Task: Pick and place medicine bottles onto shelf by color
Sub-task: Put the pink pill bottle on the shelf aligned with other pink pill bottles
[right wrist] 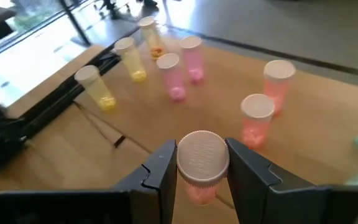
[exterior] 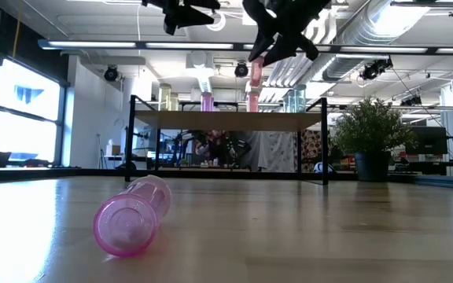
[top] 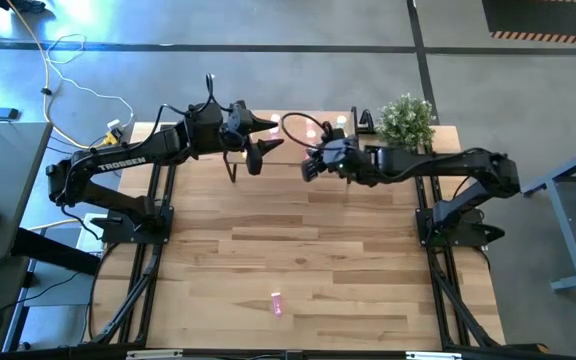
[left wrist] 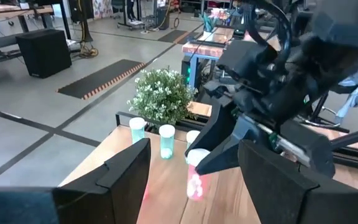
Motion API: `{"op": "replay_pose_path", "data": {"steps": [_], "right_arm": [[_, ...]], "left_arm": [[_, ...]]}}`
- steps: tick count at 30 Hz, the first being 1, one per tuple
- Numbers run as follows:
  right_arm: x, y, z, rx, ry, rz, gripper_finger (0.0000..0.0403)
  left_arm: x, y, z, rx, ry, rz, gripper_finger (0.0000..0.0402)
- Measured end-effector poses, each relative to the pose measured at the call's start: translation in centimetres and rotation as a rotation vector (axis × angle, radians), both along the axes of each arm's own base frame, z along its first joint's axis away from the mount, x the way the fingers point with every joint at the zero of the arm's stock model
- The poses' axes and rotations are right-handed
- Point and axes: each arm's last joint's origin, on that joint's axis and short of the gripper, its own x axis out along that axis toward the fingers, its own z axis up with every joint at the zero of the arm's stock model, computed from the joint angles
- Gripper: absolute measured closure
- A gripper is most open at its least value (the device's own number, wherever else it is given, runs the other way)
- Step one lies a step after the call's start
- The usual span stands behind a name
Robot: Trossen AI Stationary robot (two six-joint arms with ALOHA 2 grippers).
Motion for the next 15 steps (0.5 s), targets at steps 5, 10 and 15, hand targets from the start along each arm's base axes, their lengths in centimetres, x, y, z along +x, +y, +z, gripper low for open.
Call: {"op": "replay_pose_path", "data": {"steps": [5, 10, 15], "right_arm": [[0.4, 2.0, -0.4, -0.058, 0.011, -0.046, 0.0299], [-0.3, 4.2, -1.0, -0.093, 0.090, -0.066, 0.0299], [-1.1, 4.9, -1.6, -0.090, 0.134, -0.131, 0.0299]], "left_arm": [[0.0, 0.0, -0.1, -0.007, 0.014, 0.000, 0.0167], [0.0, 0.0, -0.2, -0.009, 0.018, 0.000, 0.0167], [0.0, 0.0, -0.2, -0.009, 0.018, 0.000, 0.0167]]}}
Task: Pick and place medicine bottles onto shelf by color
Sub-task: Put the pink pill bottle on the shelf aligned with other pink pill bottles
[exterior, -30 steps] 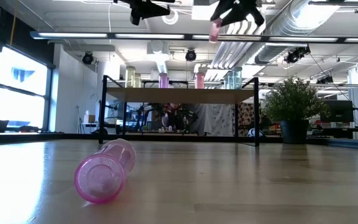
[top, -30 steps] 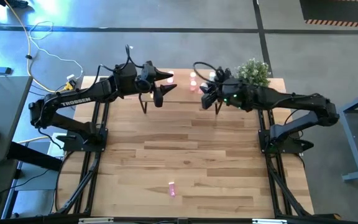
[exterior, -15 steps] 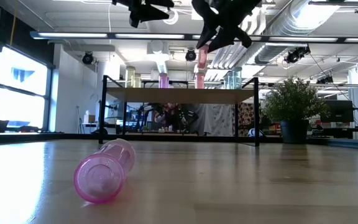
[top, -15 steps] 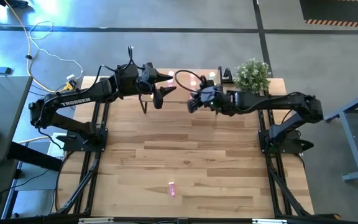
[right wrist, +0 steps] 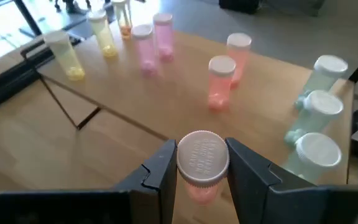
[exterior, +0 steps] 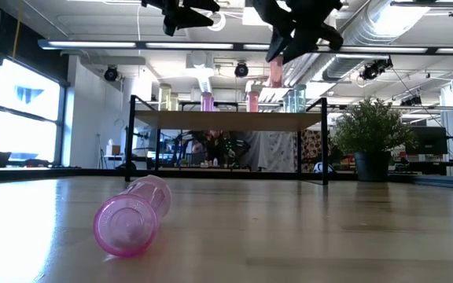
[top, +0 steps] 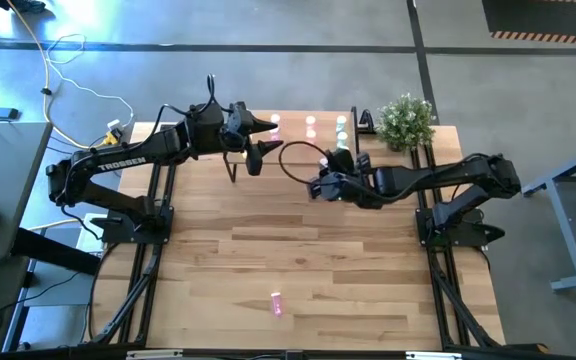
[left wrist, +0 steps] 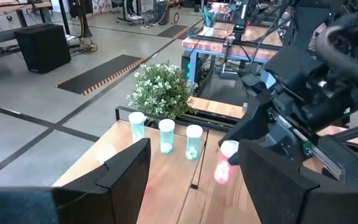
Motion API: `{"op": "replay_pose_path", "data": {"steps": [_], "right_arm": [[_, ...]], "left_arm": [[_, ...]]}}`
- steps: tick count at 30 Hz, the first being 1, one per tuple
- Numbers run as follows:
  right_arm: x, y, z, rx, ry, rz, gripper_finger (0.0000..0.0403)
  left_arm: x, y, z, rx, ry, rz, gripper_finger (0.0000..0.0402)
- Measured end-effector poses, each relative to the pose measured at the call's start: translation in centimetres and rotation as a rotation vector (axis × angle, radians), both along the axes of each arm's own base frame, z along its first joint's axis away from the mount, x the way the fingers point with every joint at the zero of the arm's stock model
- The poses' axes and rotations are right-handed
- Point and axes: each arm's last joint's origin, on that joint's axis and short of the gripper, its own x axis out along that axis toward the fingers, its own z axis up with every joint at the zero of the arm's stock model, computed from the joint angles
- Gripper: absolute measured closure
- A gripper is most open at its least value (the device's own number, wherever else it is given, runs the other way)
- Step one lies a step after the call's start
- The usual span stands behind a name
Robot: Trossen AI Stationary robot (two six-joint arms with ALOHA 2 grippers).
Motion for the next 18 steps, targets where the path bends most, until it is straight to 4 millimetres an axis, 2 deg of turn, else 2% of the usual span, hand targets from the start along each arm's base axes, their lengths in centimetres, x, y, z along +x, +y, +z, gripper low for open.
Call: {"op": "replay_pose_path", "data": {"steps": [9, 18], "right_arm": [[1.1, -1.4, 1.0, -0.073, -0.096, -0.025, 0.0299], [2.6, -3.3, -1.0, -0.049, -0.064, -0.051, 0.0299]], "left_arm": [[0.0, 0.0, 0.0, 0.000, 0.000, 0.000, 0.0167], [0.0, 0.0, 0.0, 0.000, 0.000, 0.000, 0.0167]]}}
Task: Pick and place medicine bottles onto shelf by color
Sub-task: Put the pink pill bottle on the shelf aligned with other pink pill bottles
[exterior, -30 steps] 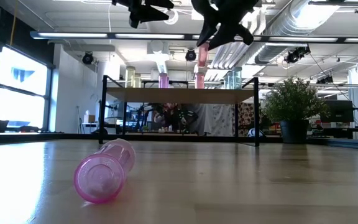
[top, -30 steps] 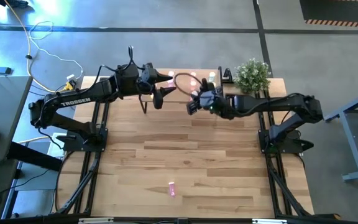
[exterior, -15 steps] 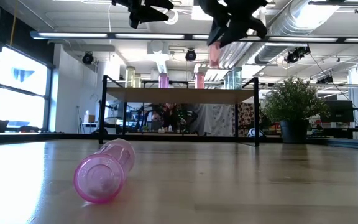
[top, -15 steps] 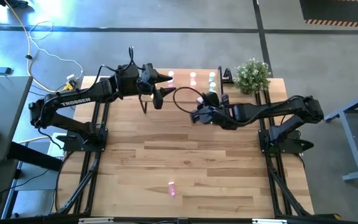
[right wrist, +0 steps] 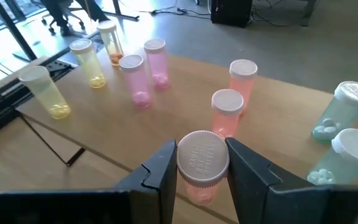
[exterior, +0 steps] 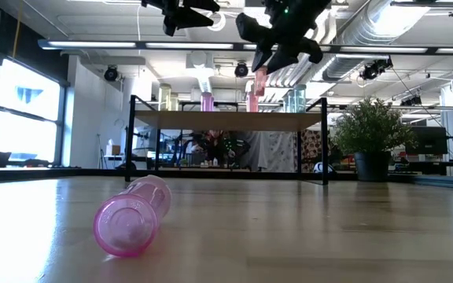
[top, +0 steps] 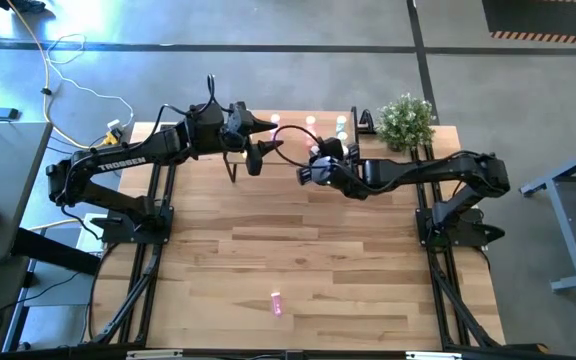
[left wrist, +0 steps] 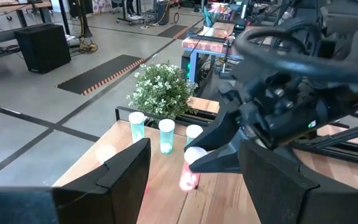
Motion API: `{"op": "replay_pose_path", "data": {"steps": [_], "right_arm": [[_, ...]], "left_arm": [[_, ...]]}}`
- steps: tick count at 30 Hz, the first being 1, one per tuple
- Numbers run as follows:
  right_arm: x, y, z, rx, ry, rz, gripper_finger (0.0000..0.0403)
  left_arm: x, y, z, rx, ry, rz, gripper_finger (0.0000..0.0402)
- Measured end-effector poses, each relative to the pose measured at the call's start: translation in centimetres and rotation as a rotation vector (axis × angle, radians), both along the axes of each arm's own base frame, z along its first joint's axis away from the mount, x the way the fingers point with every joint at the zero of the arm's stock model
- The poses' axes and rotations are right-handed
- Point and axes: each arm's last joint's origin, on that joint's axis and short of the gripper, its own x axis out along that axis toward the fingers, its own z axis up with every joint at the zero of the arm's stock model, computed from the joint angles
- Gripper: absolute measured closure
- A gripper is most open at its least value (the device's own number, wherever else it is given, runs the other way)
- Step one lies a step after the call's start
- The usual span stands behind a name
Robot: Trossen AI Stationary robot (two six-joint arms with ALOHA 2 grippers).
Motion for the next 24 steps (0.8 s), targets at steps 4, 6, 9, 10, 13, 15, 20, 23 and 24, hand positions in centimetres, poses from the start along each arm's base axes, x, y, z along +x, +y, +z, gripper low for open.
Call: {"op": "replay_pose_path", "data": {"steps": [4, 6, 9, 10, 13, 15, 20, 23, 24], "right_arm": [[0.4, -0.7, -0.6, 0.013, 0.012, -0.005, 0.0299], [0.6, -1.0, -1.0, 0.023, 0.025, 0.004, 0.0299], [1.1, -1.4, -1.5, 0.021, 0.053, 0.033, 0.0299], [1.2, -1.5, -1.7, 0.018, 0.062, 0.041, 0.0299], [1.4, -1.8, -1.8, 0.009, 0.071, 0.050, 0.0299], [1.4, -2.0, -1.8, 0.008, 0.075, 0.047, 0.0299], [1.3, -2.7, -1.9, 0.027, 0.090, 0.071, 0.0299], [1.3, -2.9, -1.9, 0.042, 0.093, 0.087, 0.0299], [1.3, -3.0, -1.9, 0.042, 0.093, 0.086, 0.0299]], "left_arm": [[0.0, 0.0, 0.0, 0.000, 0.000, 0.000, 0.0167], [0.0, 0.0, 0.0, 0.000, 0.000, 0.000, 0.0167], [0.0, 0.0, 0.0, 0.004, 0.002, -0.001, 0.0167], [0.0, 0.0, 0.0, 0.010, 0.005, -0.003, 0.0167], [0.0, 0.0, 0.0, 0.021, 0.010, -0.006, 0.0167], [0.0, 0.0, 0.0, 0.021, 0.010, -0.006, 0.0167], [0.0, 0.0, 0.0, 0.023, 0.010, -0.002, 0.0167], [0.0, 0.0, 0.0, 0.023, 0.010, -0.001, 0.0167], [0.0, 0.0, 0.0, 0.024, 0.009, 0.000, 0.0167]]}}
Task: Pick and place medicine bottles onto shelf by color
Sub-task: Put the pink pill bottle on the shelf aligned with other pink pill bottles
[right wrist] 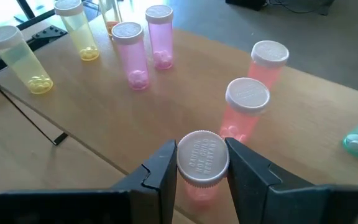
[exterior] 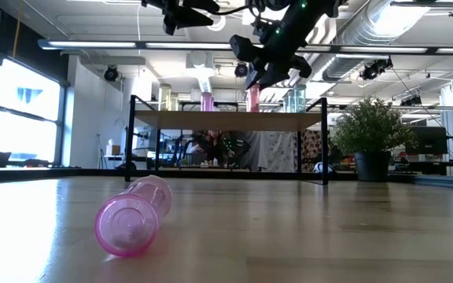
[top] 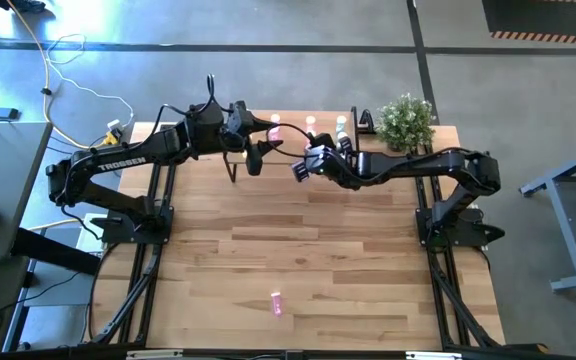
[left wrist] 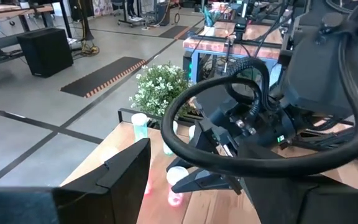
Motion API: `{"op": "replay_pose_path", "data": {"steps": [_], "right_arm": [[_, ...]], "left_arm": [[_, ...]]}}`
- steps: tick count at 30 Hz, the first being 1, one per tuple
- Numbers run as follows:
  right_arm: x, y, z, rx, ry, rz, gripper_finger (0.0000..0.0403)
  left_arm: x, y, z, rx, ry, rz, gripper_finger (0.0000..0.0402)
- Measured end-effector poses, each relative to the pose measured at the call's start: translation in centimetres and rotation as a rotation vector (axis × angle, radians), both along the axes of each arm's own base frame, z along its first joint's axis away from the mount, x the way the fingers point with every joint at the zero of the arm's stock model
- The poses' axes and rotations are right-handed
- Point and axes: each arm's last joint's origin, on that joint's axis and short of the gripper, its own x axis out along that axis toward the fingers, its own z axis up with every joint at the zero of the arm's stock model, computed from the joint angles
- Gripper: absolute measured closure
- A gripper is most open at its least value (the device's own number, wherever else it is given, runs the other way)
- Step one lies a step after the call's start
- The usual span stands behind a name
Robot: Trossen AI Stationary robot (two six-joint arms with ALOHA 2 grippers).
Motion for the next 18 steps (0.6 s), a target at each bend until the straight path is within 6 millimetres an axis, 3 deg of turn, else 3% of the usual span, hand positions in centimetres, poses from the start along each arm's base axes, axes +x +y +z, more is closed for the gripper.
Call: {"op": "replay_pose_path", "data": {"steps": [18], "right_arm": [[-0.11, -0.39, -0.08, 0.007, 0.013, 0.003, 0.0298]], "left_arm": [[-0.14, 0.04, 0.42, 0.018, -0.028, 0.019, 0.0167]]}}
